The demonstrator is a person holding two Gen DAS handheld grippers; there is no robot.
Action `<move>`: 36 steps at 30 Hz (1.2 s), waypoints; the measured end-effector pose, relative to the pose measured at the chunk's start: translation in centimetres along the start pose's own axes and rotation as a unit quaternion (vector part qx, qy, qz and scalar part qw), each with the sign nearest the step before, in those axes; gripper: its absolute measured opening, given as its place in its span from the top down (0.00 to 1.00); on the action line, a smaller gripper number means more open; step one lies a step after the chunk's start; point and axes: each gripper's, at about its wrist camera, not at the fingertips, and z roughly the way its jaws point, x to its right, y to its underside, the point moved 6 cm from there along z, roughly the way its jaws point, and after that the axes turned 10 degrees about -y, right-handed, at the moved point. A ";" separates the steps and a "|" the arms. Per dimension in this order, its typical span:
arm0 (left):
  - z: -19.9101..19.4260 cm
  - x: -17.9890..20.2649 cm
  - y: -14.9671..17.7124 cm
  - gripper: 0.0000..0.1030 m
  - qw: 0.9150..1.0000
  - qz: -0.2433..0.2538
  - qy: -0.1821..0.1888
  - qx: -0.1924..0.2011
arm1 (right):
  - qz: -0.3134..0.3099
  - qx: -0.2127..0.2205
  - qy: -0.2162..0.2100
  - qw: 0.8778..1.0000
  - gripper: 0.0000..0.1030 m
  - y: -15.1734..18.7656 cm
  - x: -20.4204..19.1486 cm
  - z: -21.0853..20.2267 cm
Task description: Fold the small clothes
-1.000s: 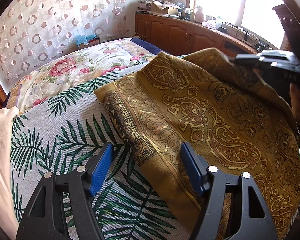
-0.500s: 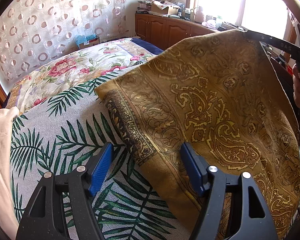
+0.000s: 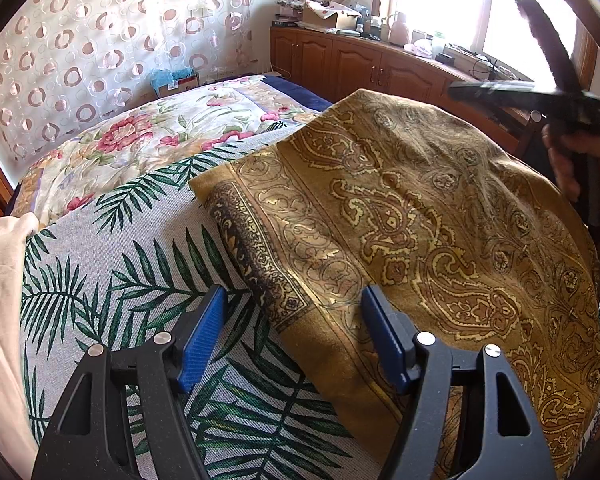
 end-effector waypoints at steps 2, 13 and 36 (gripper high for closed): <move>0.0 -0.3 -0.4 0.32 1.000 -0.003 -0.005 0.002 | -0.006 -0.020 -0.011 1.000 0.57 -0.1 0.1 1.6; -0.4 -2.3 -1.7 0.32 0.999 -0.026 -0.025 0.016 | 0.014 -0.035 -0.046 0.998 0.57 -1.6 3.1 2.4; -7.3 2.6 6.5 0.32 0.998 -0.019 0.054 0.007 | -0.019 -0.052 -0.037 0.998 0.35 13.3 -2.3 -11.4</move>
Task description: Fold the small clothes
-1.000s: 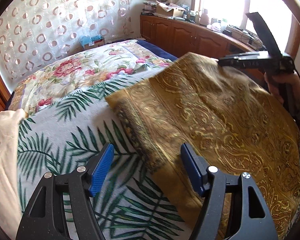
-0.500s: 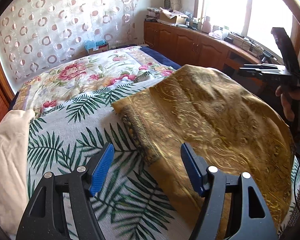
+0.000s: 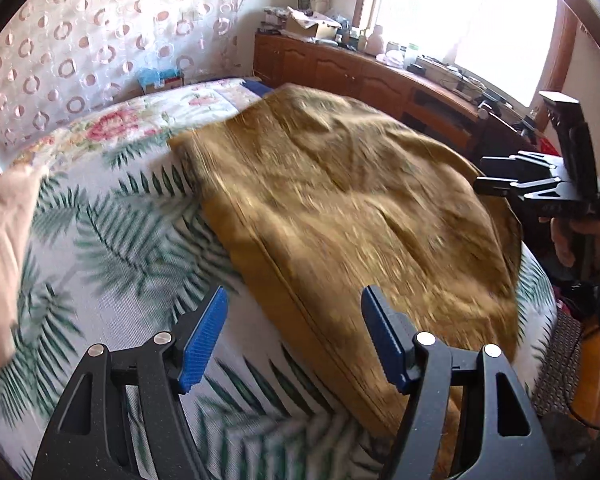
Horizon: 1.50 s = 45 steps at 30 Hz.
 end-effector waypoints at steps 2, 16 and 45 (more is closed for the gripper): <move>-0.2 0.5 0.9 0.32 1.000 -0.001 0.004 -0.009 | 0.012 -0.006 0.001 1.000 0.35 1.1 0.4 -0.1; -1.2 3.0 4.9 0.33 0.999 0.005 0.022 -0.028 | 0.065 -0.006 -0.037 0.997 0.35 4.7 1.8 -0.1; -6.9 2.7 0.1 0.97 0.990 -0.060 0.112 0.067 | 0.099 0.096 -0.095 0.986 0.95 3.4 0.6 -4.0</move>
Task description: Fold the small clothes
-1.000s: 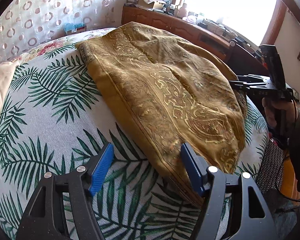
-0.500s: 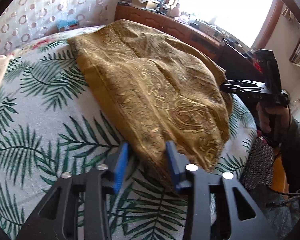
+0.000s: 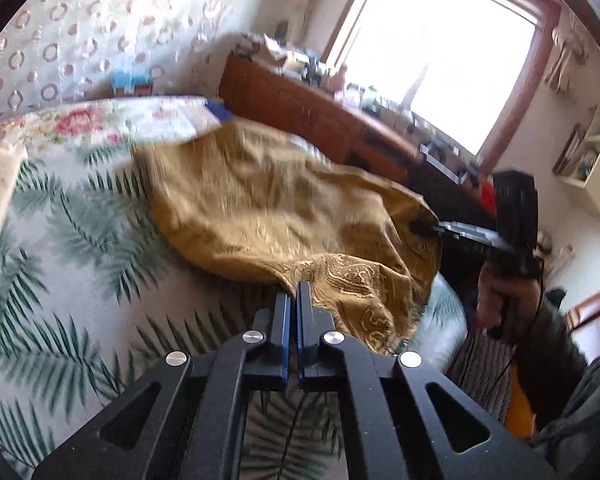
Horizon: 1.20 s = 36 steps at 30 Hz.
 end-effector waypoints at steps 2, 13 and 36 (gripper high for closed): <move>-0.5 -0.5 -1.9 0.97 1.000 -0.012 0.000 0.018 | -0.002 0.021 -0.007 1.000 0.95 -1.7 -0.2 -0.5; 2.8 -6.7 -9.9 0.97 0.996 -0.072 -0.038 0.045 | -0.017 0.055 0.006 0.998 0.95 -14.2 3.0 5.5; 7.2 -12.6 -11.9 0.29 0.996 -0.048 -0.078 0.022 | -0.094 0.026 0.061 0.993 0.52 -15.4 3.6 10.9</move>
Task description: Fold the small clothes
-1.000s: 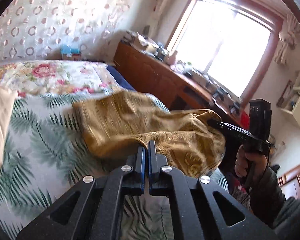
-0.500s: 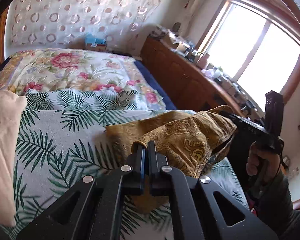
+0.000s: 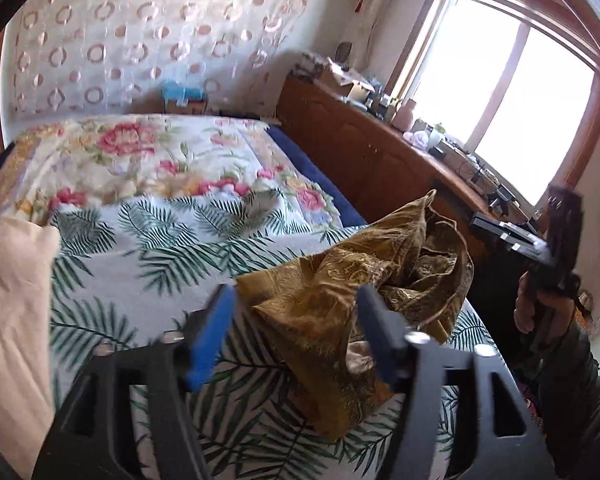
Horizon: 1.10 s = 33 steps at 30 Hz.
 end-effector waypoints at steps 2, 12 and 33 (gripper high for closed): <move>-0.5 -0.7 0.5 0.28 1.000 0.001 0.000 0.000 | -0.016 -0.018 0.007 1.000 0.52 1.0 0.0 0.5; 3.2 -1.4 4.5 0.28 0.997 0.028 -0.018 -0.075 | -0.036 -0.074 -0.005 0.997 0.52 1.0 -0.9 4.4; 9.9 -2.8 -0.3 0.28 0.994 -0.005 -0.064 -0.093 | 0.029 -0.055 0.041 0.997 0.32 -0.2 -1.2 2.6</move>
